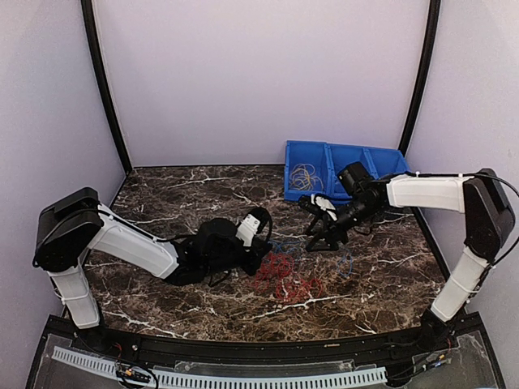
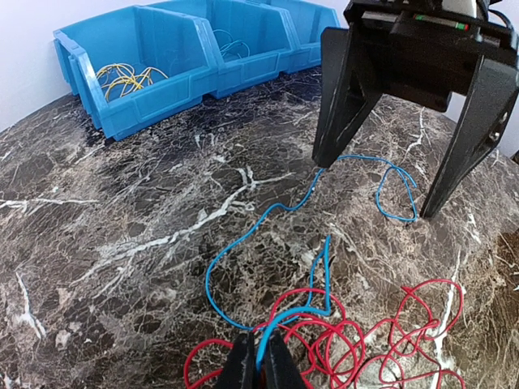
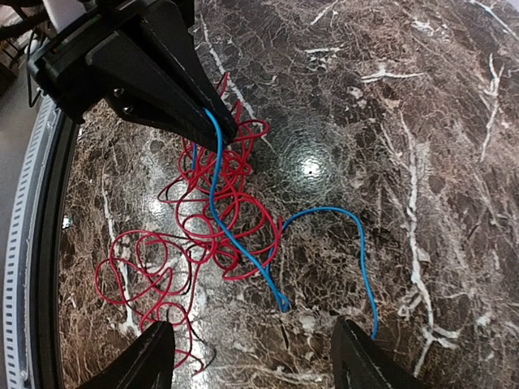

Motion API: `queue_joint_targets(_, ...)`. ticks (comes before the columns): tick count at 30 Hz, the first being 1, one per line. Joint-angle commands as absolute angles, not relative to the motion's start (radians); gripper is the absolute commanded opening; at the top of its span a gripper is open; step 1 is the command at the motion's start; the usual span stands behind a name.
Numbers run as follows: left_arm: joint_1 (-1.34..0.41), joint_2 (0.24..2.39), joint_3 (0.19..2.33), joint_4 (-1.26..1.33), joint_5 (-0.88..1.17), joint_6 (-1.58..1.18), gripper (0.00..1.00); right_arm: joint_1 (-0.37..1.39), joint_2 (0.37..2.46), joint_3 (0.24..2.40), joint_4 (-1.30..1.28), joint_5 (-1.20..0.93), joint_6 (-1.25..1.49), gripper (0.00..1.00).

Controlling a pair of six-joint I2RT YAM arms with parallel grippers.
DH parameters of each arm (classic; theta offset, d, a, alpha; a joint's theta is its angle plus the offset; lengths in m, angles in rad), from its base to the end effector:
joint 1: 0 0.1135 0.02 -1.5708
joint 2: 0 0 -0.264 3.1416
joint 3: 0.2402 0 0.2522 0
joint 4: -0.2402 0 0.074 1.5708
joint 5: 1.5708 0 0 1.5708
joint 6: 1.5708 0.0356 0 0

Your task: Untangle the cables

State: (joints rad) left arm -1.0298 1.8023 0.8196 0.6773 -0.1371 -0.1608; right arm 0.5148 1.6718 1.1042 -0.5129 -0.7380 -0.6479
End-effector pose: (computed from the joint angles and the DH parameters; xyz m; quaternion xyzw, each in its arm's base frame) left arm 0.1950 -0.3152 0.1671 0.3019 0.7468 -0.2851 0.5194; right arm 0.2778 0.1846 0.2065 -0.5700 0.7081 0.3341 0.2491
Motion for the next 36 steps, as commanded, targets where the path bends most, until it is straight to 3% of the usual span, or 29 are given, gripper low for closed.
queue_joint_targets(1, -1.031, 1.762, 0.831, 0.67, -0.128, -0.158, 0.07, 0.551, 1.735, 1.149, -0.477, -0.757, -0.65, 0.69)
queue_joint_targets(6, -1.031, 1.757, 0.824, 0.675, -0.13, -0.16, 0.07, 0.578, 1.794, 1.156, -0.45, -0.746, -0.64, 0.7)
queue_joint_targets(8, -1.031, 1.754, 0.822, 0.677, -0.132, -0.161, 0.07, 0.582, 1.819, 1.165, -0.439, -0.743, -0.624, 0.63)
queue_joint_targets(10, -1.031, 1.753, 0.818, 0.68, -0.134, -0.161, 0.07, 0.582, 1.838, 1.181, -0.436, -0.741, -0.612, 0.45)
queue_joint_targets(12, -1.031, 1.755, 0.817, 0.68, -0.135, -0.161, 0.07, 0.583, 1.844, 1.197, -0.422, -0.709, -0.585, 0.1)
queue_joint_targets(13, -1.031, 1.757, 0.815, 0.679, -0.135, -0.159, 0.07, 0.582, 1.839, 1.209, -0.429, -0.695, -0.583, 0.0)
queue_joint_targets(18, -1.031, 1.773, 0.811, 0.65, -0.141, -0.152, 0.09, 0.562, 1.698, 1.298, -0.492, -0.63, -0.604, 0.0)
queue_joint_targets(23, -1.031, 1.81, 0.78, 0.661, -0.138, -0.164, 0.09, 0.503, 1.58, 1.504, -0.589, -0.699, -0.592, 0.0)
queue_joint_targets(30, -1.031, 1.849, 0.758, 0.686, -0.117, -0.198, 0.09, 0.425, 1.552, 1.798, -0.699, -0.856, -0.556, 0.0)
queue_joint_targets(36, -1.031, 1.815, 0.74, 0.675, -0.12, -0.206, 0.1, 0.372, 1.576, 1.949, -0.719, -0.836, -0.536, 0.0)
